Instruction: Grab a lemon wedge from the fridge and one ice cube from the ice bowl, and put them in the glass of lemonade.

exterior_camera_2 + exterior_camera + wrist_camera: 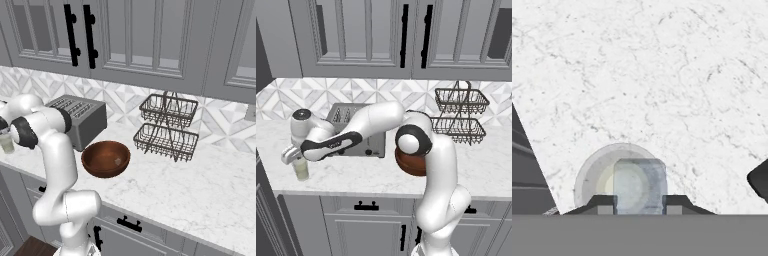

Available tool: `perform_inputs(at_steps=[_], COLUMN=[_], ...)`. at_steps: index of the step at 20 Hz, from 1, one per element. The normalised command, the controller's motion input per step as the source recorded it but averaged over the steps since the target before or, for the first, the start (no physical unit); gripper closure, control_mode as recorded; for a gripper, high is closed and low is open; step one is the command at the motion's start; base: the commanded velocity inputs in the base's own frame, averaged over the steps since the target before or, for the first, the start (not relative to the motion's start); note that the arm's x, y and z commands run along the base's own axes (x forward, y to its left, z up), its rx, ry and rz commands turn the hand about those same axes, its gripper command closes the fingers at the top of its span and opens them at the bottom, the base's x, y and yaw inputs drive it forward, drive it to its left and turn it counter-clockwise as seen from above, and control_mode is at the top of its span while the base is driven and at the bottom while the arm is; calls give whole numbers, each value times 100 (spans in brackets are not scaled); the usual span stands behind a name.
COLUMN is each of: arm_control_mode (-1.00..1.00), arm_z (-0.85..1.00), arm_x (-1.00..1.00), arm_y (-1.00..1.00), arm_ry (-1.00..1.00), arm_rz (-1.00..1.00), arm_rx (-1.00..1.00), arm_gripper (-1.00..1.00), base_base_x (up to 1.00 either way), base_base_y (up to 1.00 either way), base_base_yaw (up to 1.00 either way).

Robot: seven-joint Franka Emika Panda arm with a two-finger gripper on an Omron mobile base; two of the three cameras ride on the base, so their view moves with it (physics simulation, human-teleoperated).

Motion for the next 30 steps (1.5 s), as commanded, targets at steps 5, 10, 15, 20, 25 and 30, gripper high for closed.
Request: perform_inputs(at_steps=[5, 10, 15, 20, 25, 30], arm_control_mode=[-100, -100, -100, -100, -100, -100], arm_z=[-2, 0, -14, -9, 0, 1], arm_x=[-7, 6, 0, 0, 0, 0], arm_y=[12, 4, 0, 0, 0, 0], arm_ry=[0, 0, 0, 0, 0, 0], arm_rz=[0, 0, 0, 0, 0, 0], arm_rx=[0, 0, 2, 2, 0, 0], arm_gripper=[100, 100, 100, -100, -100, -100], base_base_x=[0, 0, 0, 0, 0, 0], base_base_y=[0, 0, 0, 0, 0, 0], base_base_yaw=[0, 0, 0, 0, 0, 0])
